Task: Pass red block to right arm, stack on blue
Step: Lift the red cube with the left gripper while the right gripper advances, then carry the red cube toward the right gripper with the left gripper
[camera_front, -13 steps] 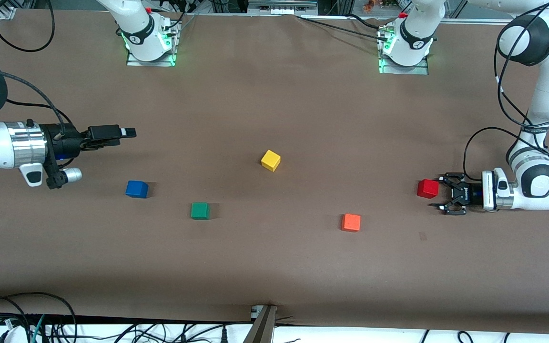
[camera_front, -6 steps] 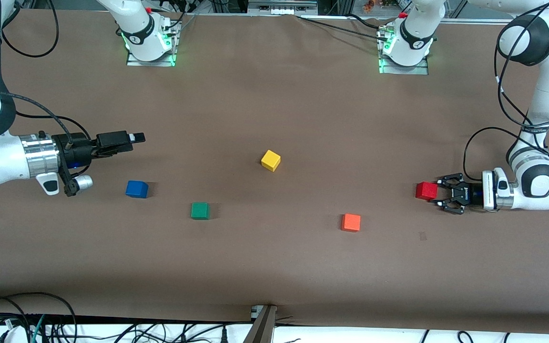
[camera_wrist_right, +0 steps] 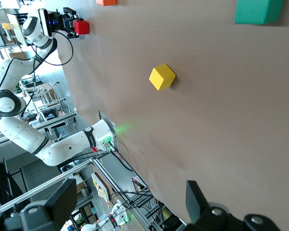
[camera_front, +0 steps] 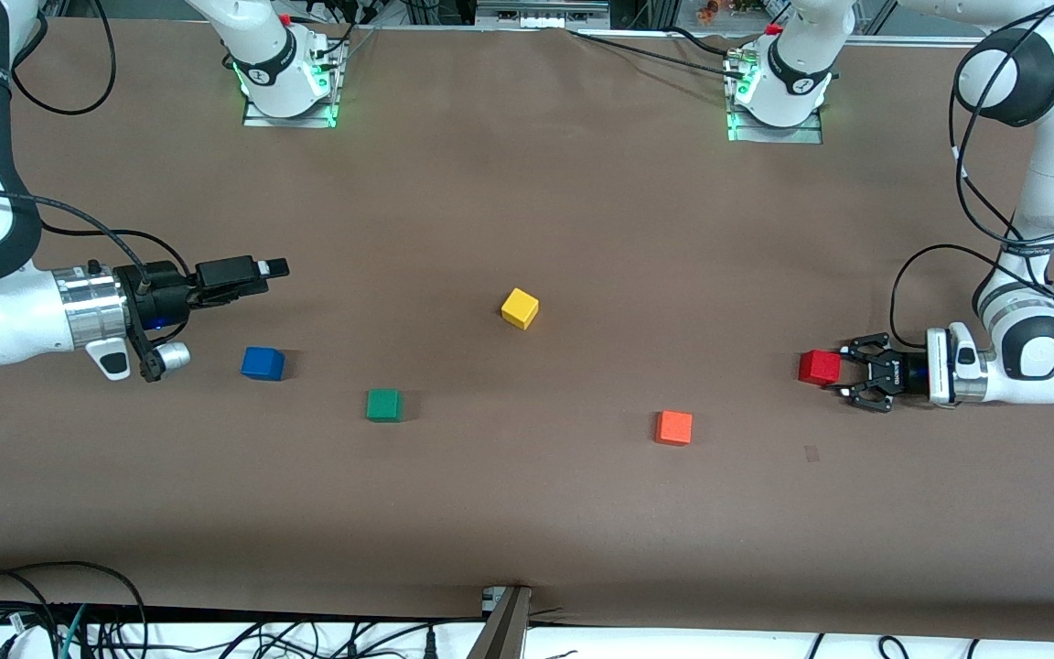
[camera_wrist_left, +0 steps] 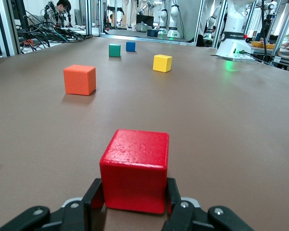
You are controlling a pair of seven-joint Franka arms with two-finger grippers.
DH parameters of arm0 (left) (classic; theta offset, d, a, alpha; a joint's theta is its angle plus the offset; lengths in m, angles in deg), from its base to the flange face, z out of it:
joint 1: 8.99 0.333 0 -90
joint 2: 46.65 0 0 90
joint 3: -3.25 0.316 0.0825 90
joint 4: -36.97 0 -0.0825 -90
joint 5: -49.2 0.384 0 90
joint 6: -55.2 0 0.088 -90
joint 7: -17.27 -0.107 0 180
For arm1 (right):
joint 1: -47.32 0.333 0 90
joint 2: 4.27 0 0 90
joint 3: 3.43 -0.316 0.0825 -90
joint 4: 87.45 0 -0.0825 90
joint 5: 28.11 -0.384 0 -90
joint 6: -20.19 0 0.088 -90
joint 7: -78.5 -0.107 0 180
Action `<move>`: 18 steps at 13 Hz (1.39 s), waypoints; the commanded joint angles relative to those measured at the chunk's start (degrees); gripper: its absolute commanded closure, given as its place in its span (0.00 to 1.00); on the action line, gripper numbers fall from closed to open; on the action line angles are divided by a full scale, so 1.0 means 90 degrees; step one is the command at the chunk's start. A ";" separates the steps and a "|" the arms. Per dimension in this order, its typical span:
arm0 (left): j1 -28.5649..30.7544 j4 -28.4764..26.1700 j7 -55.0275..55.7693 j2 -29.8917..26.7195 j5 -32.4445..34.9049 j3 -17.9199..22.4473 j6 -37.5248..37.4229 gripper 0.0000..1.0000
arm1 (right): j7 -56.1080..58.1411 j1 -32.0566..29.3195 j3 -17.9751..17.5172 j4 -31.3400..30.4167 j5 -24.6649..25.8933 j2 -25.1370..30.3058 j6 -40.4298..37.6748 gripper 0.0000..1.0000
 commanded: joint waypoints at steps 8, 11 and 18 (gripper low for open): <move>-0.0082 0.0130 0.1987 -0.0380 -0.0445 -0.2176 -0.0573 1.00 | 0.0448 0.0338 -0.0060 -0.0009 -0.0862 -0.0366 0.0449 0.00; -0.0364 0.0111 0.2166 -0.0380 -0.0689 -0.3076 0.0129 1.00 | 0.0469 0.0747 -0.0050 -0.0028 -0.1274 -0.0503 0.1141 0.00; -0.2638 0.0266 0.2575 -0.0389 -0.2503 -0.3302 0.3144 1.00 | 0.0274 0.1715 -0.0050 -0.0087 -0.2251 -0.0523 0.2656 0.00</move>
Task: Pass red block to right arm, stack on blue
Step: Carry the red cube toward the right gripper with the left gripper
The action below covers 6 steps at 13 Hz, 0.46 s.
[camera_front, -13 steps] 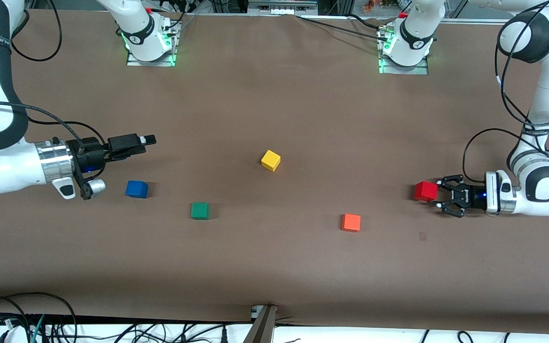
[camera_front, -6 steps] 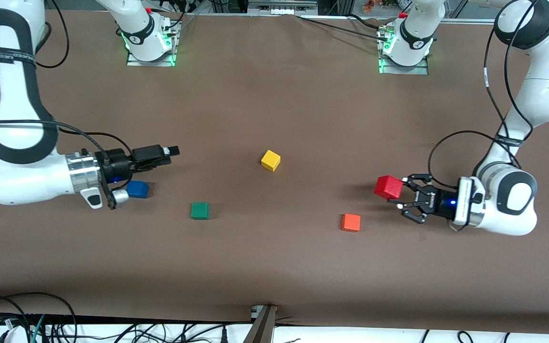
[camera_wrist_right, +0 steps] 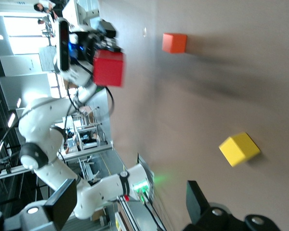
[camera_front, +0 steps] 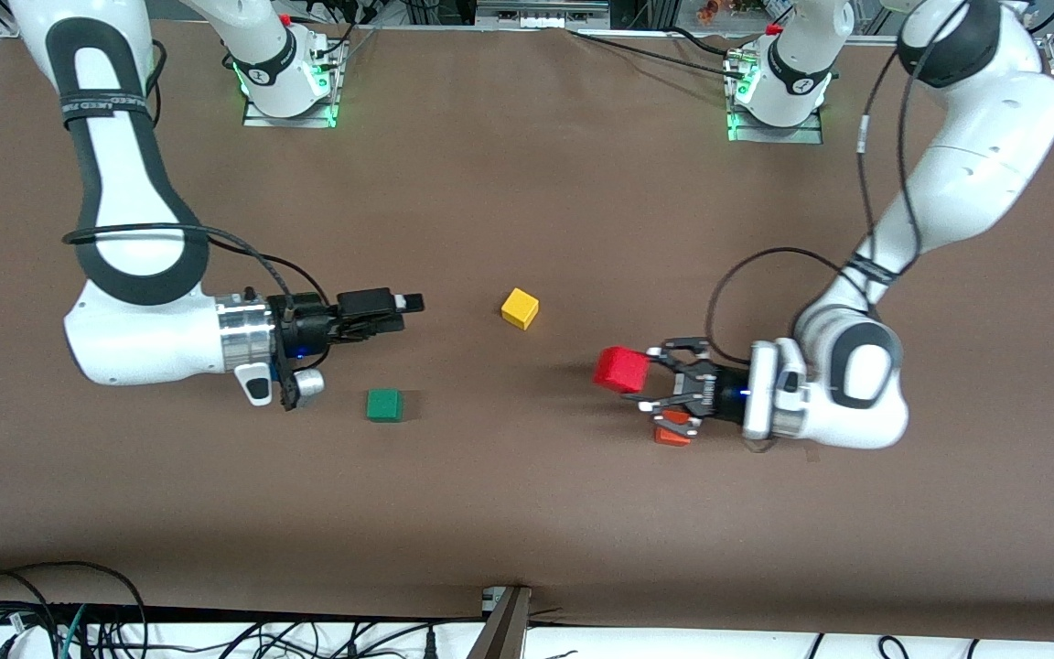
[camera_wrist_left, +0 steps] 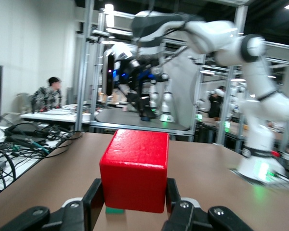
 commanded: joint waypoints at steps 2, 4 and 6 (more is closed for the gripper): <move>-0.0853 0.0415 0.0604 -0.0100 -0.0604 -0.0021 0.0967 1.00 | -0.0048 0.0301 0.0015 -0.0083 -0.0292 -0.0073 0.0609 0.00; -0.1000 0.0503 0.0860 -0.0100 -0.0604 -0.0128 0.1172 1.00 | -0.0048 0.0380 0.0025 -0.0209 -0.0292 -0.0094 0.0825 0.00; -0.1010 0.0504 0.0870 -0.0100 -0.0604 -0.0226 0.1300 1.00 | -0.0048 0.0380 0.0025 -0.0288 -0.0292 -0.0094 0.0836 0.00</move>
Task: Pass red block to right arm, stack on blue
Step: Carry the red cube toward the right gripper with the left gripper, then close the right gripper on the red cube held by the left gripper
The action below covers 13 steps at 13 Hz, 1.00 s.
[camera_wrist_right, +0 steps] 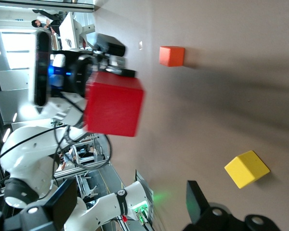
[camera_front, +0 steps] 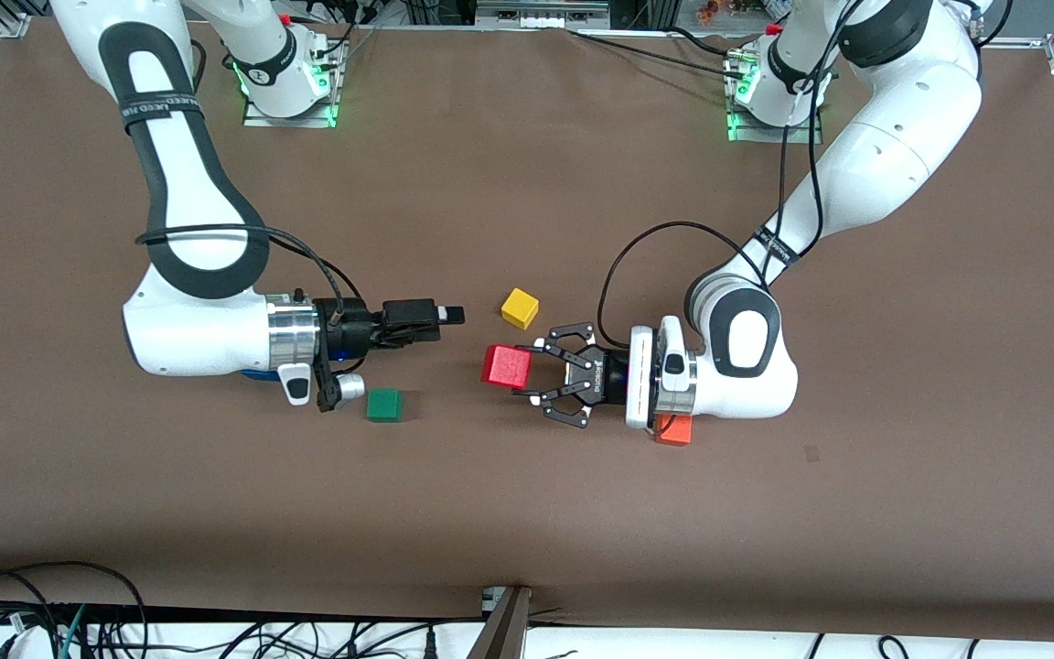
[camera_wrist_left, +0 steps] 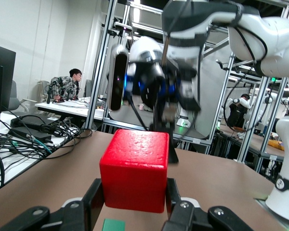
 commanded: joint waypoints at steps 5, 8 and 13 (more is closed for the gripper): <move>0.0014 0.0067 0.0446 -0.0090 -0.0091 -0.0171 0.0196 1.00 | -0.0531 0.0061 0.0026 -0.0145 -0.0432 0.0137 0.0451 0.00; 0.0004 0.0067 0.0582 -0.0130 -0.0100 -0.0181 0.0216 1.00 | -0.0677 0.0265 0.0026 -0.0136 -0.0822 0.0137 0.1026 0.00; 0.0004 0.0067 0.0729 -0.0140 -0.0100 -0.0181 0.0226 1.00 | -0.1487 0.0403 0.0026 0.0021 -0.0804 0.0166 0.1398 0.00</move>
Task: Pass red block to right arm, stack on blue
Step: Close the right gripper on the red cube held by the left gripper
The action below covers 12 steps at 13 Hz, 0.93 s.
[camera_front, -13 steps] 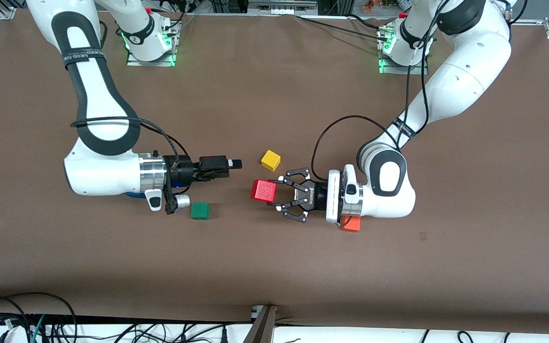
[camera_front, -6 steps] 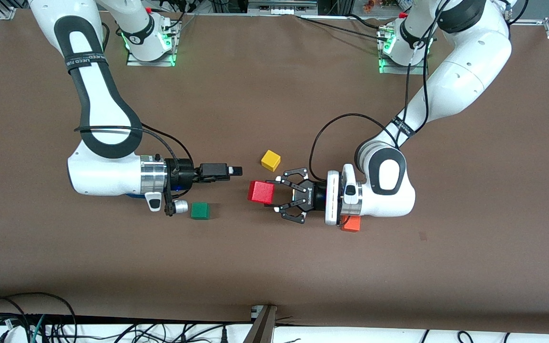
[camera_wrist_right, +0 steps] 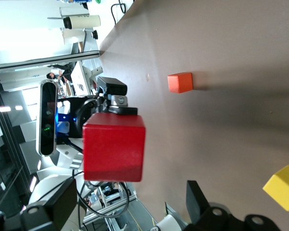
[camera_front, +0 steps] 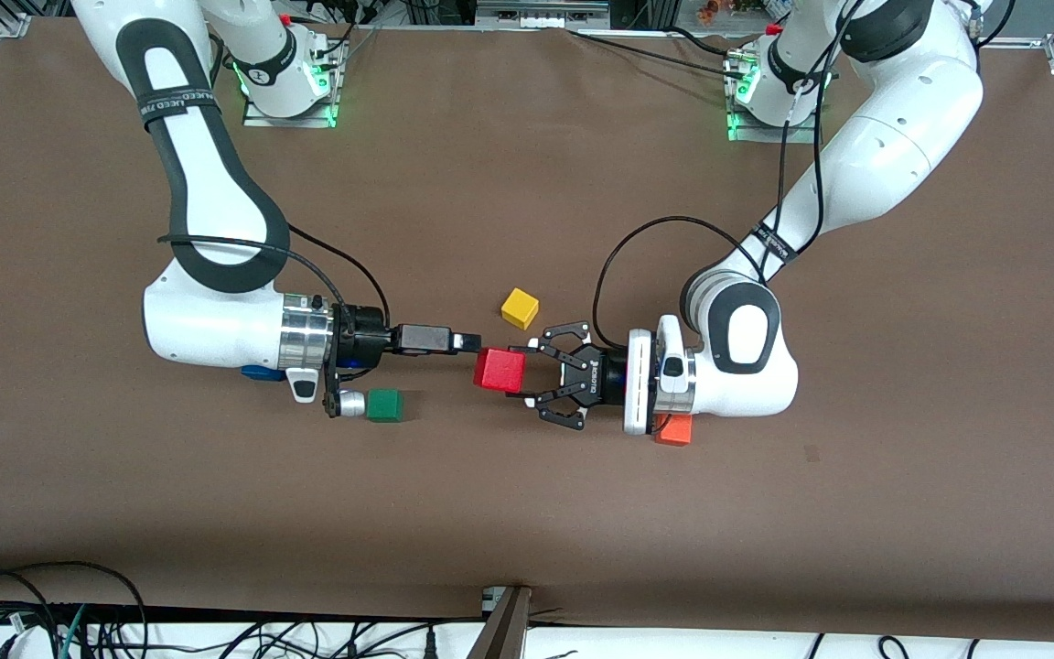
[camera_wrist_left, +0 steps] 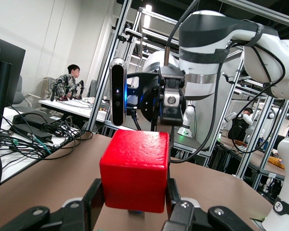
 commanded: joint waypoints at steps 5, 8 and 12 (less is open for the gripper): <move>0.0015 -0.0026 0.0108 -0.0124 -0.0130 -0.0028 0.0081 1.00 | -0.0630 0.0346 0.0026 0.0058 -0.0066 0.0064 0.0908 0.00; 0.0015 -0.0026 0.0108 -0.0124 -0.0130 -0.0028 0.0071 1.00 | -0.0659 0.0415 0.0036 0.0058 -0.0066 0.0044 0.0968 0.00; 0.0015 -0.0036 0.0108 -0.0124 -0.0139 -0.0115 0.0071 1.00 | -0.0659 0.0473 0.0036 0.0058 -0.0066 0.0034 0.1328 0.00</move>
